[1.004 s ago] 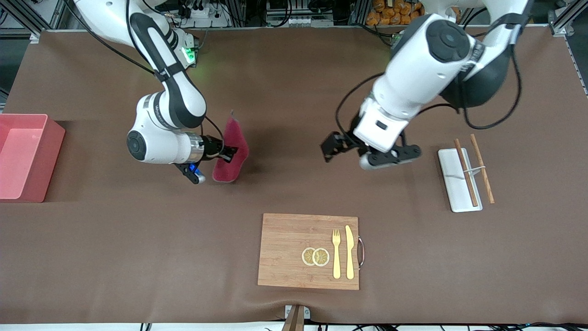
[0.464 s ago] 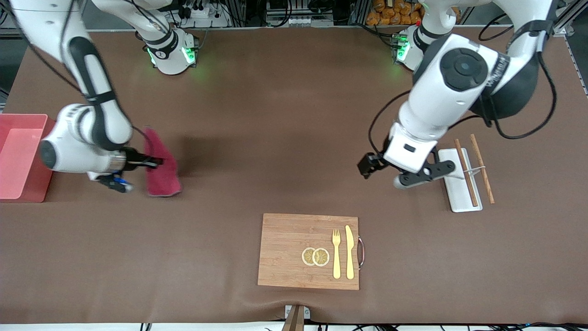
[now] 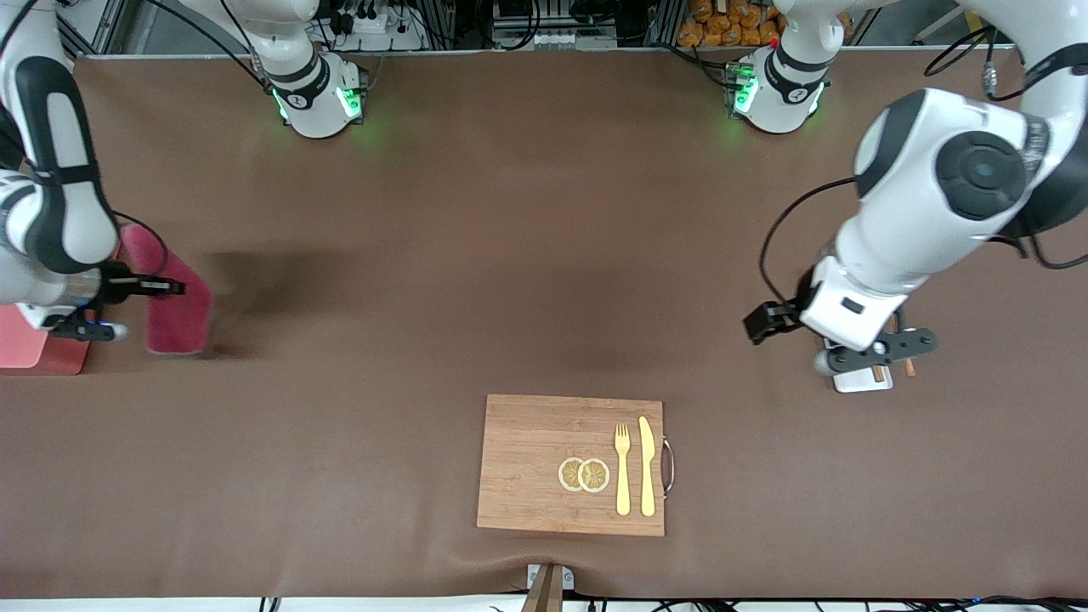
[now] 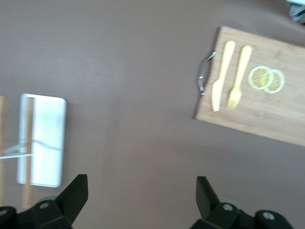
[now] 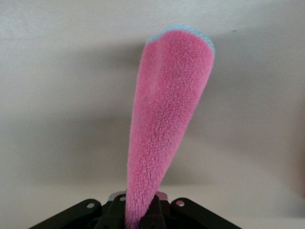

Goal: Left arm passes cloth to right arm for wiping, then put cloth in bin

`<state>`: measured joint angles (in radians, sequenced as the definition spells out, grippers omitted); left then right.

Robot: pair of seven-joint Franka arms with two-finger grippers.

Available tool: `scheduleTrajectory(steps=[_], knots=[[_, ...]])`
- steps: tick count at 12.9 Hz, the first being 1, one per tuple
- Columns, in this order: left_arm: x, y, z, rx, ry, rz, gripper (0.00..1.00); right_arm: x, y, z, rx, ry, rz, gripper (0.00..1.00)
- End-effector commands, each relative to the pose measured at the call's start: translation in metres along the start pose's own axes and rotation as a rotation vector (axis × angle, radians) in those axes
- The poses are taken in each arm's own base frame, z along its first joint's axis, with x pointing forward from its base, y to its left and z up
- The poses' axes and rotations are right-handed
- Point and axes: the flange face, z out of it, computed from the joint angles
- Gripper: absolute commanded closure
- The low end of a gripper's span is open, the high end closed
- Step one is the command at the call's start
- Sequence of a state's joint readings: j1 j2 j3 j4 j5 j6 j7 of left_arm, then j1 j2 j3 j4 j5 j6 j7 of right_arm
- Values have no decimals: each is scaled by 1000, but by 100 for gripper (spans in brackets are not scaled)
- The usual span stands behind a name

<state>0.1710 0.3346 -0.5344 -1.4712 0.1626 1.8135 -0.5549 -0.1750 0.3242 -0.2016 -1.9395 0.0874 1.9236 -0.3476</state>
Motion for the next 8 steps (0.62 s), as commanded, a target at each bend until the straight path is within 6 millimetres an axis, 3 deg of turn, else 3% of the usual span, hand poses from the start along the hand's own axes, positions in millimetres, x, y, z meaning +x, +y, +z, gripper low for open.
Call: scheduleTrajectory(steps=[1, 2, 4, 8], knots=[[-11, -16, -26, 44, 17, 30, 0, 0, -9, -5, -33, -22, -33, 100], [-14, -21, -30, 58, 4, 34, 0, 2, -16, -2, -32, -26, -37, 100], [-18, -30, -38, 83, -18, 45, 0, 7, -48, 6, -38, -42, -3, 100], [-18, -77, -43, 135, -30, 119, 0, 12, -150, 26, -29, -65, 117, 100]])
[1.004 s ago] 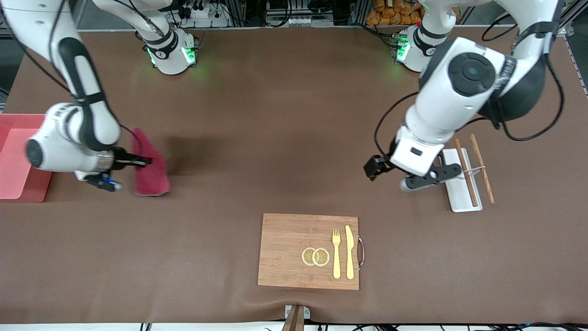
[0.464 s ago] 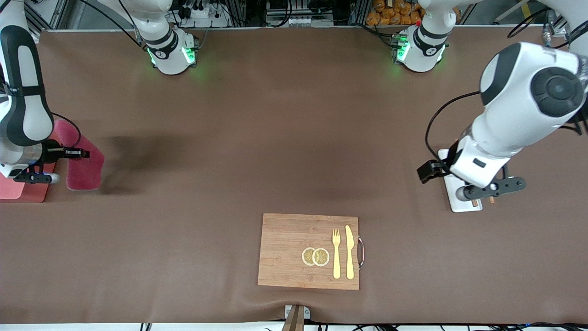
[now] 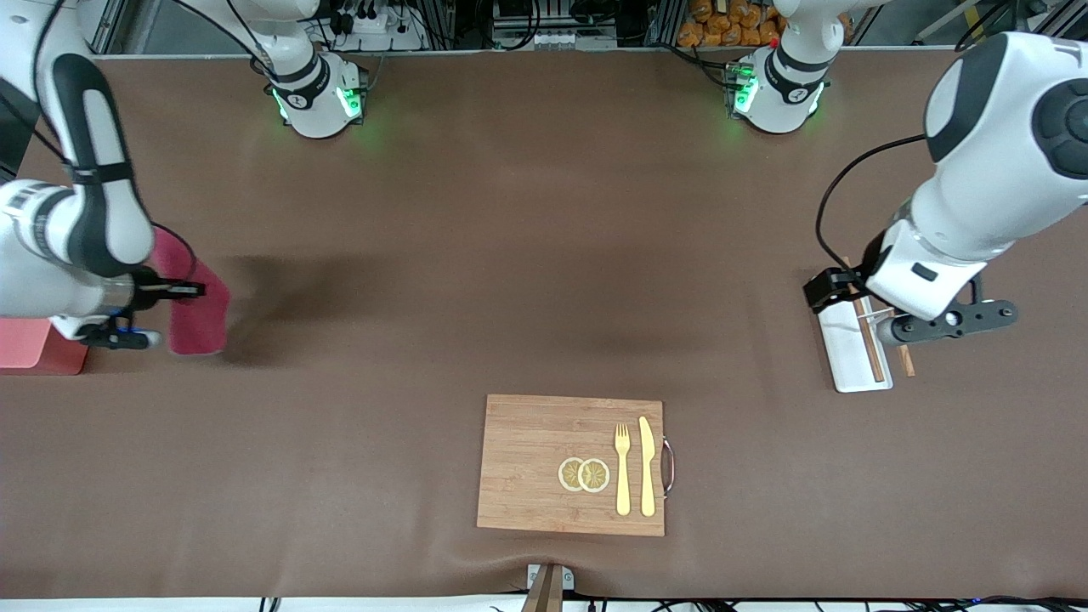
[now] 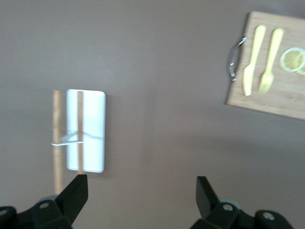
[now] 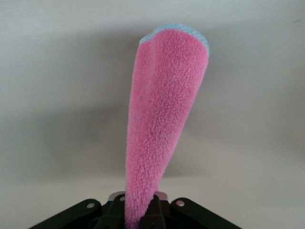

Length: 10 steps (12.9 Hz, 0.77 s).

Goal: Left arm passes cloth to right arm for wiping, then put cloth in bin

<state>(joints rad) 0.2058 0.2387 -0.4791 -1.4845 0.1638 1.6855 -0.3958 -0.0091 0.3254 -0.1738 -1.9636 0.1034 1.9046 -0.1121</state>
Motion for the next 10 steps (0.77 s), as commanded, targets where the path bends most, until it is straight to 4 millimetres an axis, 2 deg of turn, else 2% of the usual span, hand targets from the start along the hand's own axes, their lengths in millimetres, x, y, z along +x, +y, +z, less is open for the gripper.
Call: scheduleTrajectory(steps=[1, 3, 5, 6, 7, 8, 10], knots=[[-14, -32, -6, 57, 2, 56, 0, -8, -70, 5, 4, -15, 98, 100], [-20, -46, -11, 72, 4, 93, 0, -17, -129, 10, 28, -33, 169, 100], [-19, -51, -4, 39, -18, 109, 0, -28, -181, 12, 75, -45, 231, 100], [-18, -38, 5, -3, -40, 97, 0, -39, -214, 9, 67, -37, 263, 100], [-17, -27, 13, -29, -57, 104, 0, -47, -235, 7, 58, -29, 306, 100], [-19, -6, 20, -65, -77, 111, 0, -53, -247, 4, 56, -23, 313, 100], [-19, 22, 33, -128, -110, 105, 0, -55, -247, -5, 65, -14, 311, 100]])
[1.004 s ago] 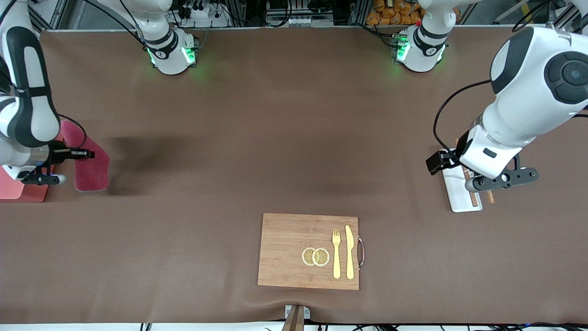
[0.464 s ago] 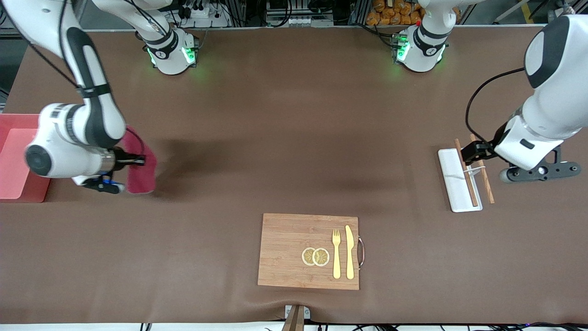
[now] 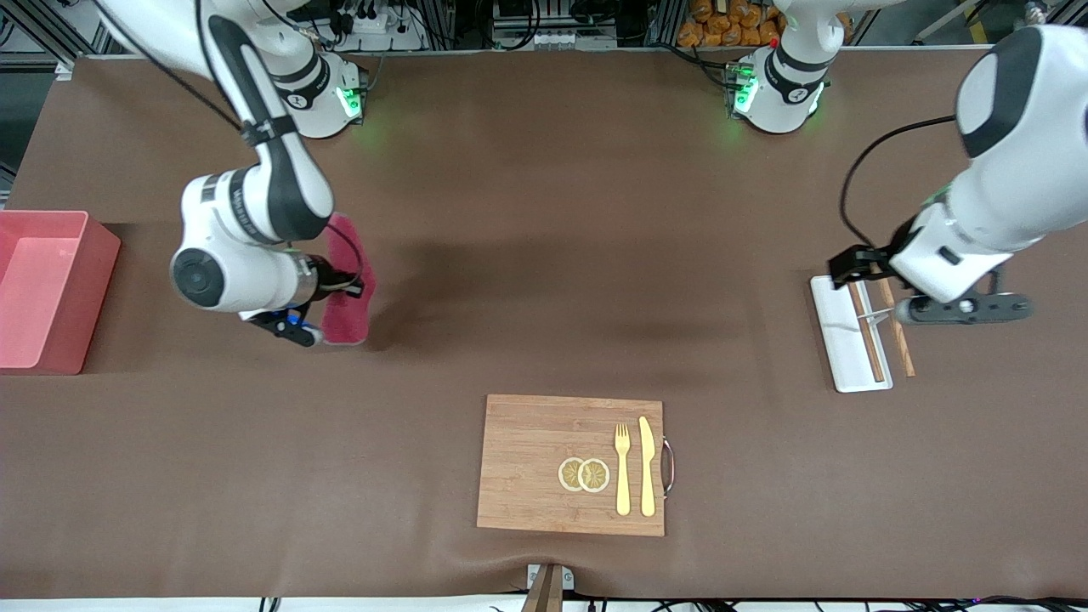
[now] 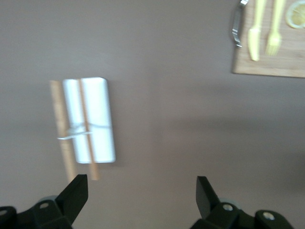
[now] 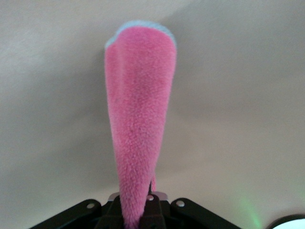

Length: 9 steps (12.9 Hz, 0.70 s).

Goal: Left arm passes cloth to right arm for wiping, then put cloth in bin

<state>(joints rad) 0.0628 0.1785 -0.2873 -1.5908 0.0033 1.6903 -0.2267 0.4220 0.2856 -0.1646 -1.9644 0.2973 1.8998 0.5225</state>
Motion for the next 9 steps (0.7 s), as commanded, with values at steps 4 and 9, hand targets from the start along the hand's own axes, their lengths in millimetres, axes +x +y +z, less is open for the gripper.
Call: scheduleTrajectory(steps=[4, 9], knots=[[-2, 116, 40, -131, -74, 0, 0, 14, 57, -58, 39, 41, -53, 100], [-1, 148, 55, -144, -64, -20, 0, 73, 191, -128, -29, 93, -278, 100]])
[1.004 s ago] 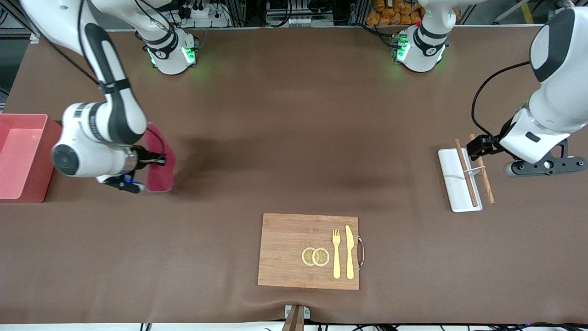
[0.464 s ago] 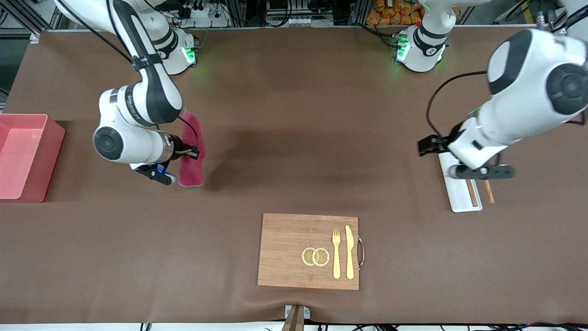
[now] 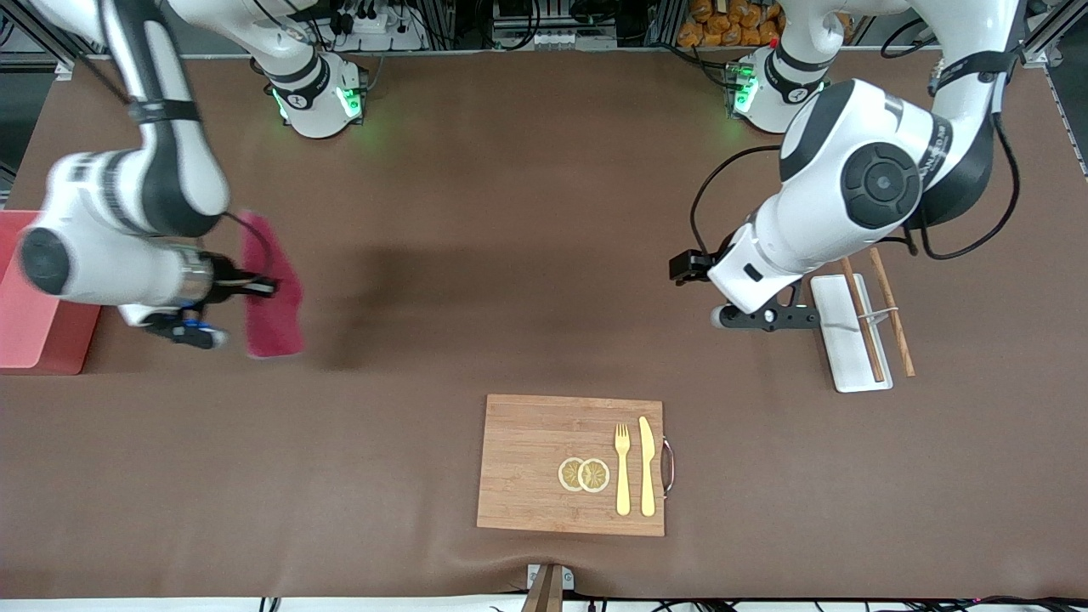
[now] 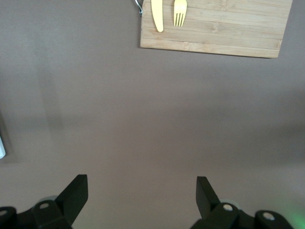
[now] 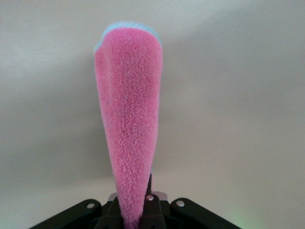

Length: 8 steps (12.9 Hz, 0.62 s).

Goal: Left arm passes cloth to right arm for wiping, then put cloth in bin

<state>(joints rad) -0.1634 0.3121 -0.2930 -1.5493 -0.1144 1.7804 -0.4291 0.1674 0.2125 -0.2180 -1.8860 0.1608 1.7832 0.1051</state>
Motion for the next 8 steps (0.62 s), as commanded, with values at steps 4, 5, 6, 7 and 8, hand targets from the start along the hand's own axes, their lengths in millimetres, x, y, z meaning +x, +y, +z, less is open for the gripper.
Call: scheduleTrajectory(steps=[4, 5, 6, 7, 8], knots=[[14, -32, -31, 70, 92, -8, 0, 9, 170, -90, -77, 77, -286, 100], [19, -47, -37, 85, 108, -28, 0, 6, 197, -104, -102, 94, -322, 100], [22, -57, -42, 86, 115, -41, 0, 4, 220, -117, -131, 103, -348, 100], [22, -58, -42, 87, 114, -39, 0, 3, 246, -125, -155, 103, -372, 100], [22, -60, -43, 88, 113, -36, 0, 2, 273, -133, -171, 108, -405, 100]])
